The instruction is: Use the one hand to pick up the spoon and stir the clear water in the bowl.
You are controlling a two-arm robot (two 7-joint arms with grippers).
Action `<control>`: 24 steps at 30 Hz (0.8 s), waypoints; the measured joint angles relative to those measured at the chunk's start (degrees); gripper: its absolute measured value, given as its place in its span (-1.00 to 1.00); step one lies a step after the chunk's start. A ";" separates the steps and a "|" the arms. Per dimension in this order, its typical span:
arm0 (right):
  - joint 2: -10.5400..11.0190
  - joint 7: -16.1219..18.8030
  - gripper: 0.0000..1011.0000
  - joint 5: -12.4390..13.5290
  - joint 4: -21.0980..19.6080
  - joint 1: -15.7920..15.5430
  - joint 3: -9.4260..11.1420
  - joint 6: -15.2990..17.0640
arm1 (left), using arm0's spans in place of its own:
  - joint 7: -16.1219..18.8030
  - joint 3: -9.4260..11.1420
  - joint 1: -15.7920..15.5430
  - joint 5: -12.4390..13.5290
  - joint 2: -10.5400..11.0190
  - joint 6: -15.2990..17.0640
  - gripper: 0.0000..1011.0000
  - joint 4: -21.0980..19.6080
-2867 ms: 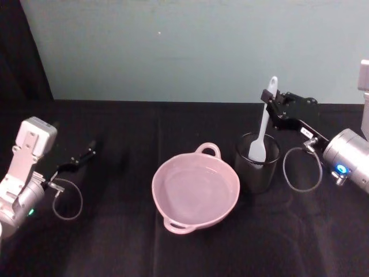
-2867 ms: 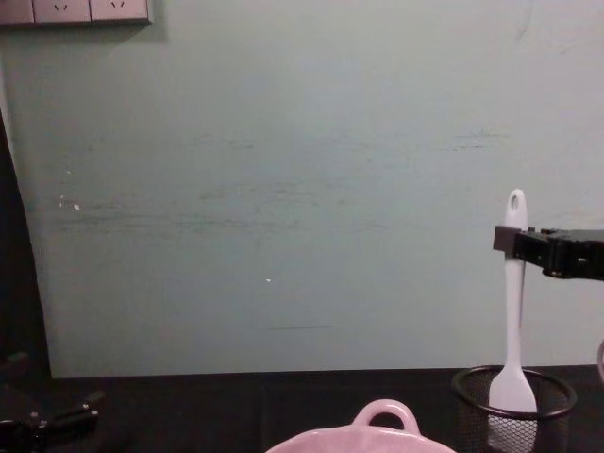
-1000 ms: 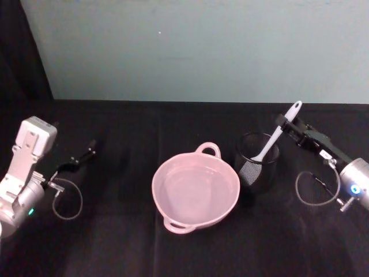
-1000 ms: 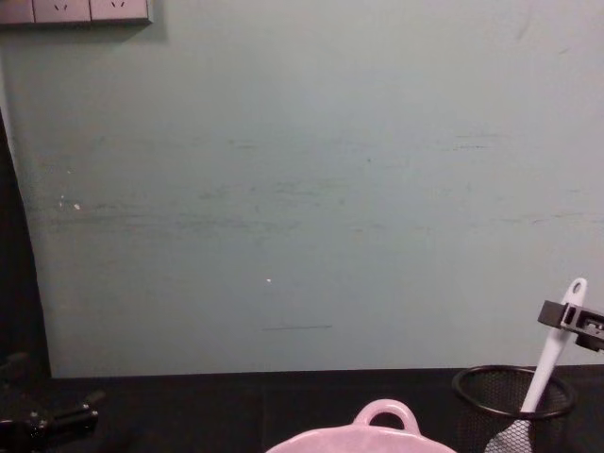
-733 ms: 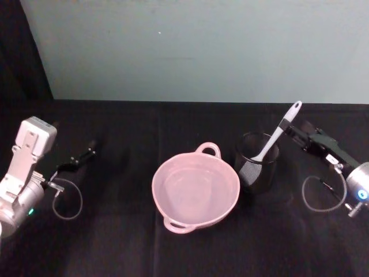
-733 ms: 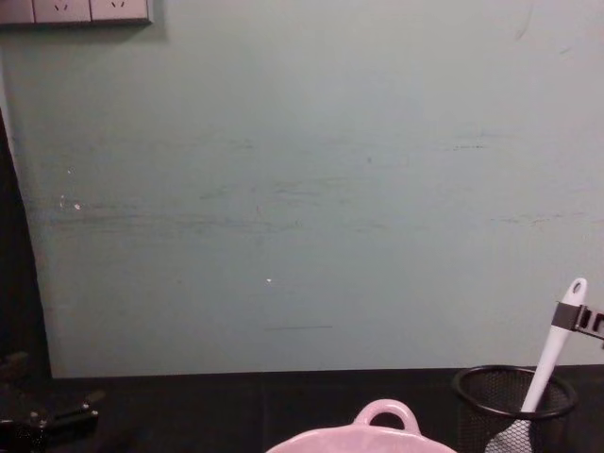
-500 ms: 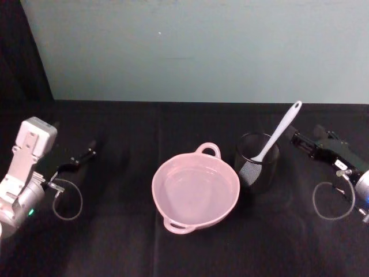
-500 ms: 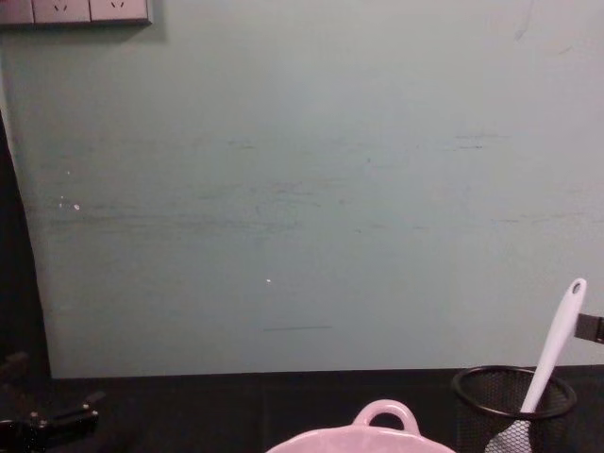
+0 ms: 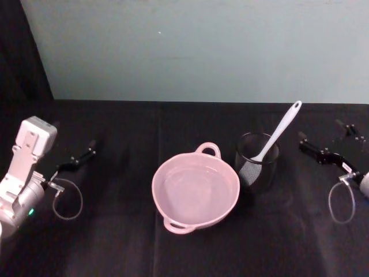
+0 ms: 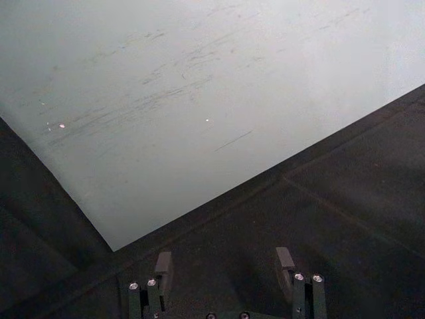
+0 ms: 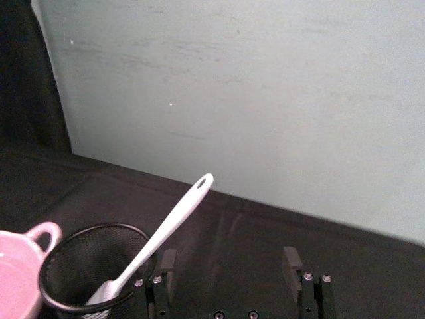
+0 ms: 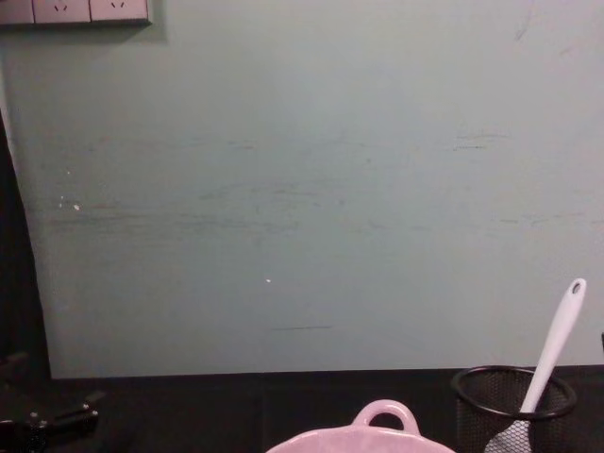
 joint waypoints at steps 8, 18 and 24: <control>-1.39 -0.84 0.98 -8.64 4.91 4.49 -3.09 -3.24 | 0.00 0.00 0.00 0.00 0.00 0.00 0.99 0.00; -4.84 1.31 0.98 -11.38 12.90 9.13 -4.77 -4.51 | 0.00 0.00 0.00 0.00 0.00 0.00 0.99 0.00; -6.31 1.86 0.98 -11.91 15.88 9.35 -4.42 -4.65 | 0.00 0.00 0.00 0.00 0.00 0.00 0.99 0.00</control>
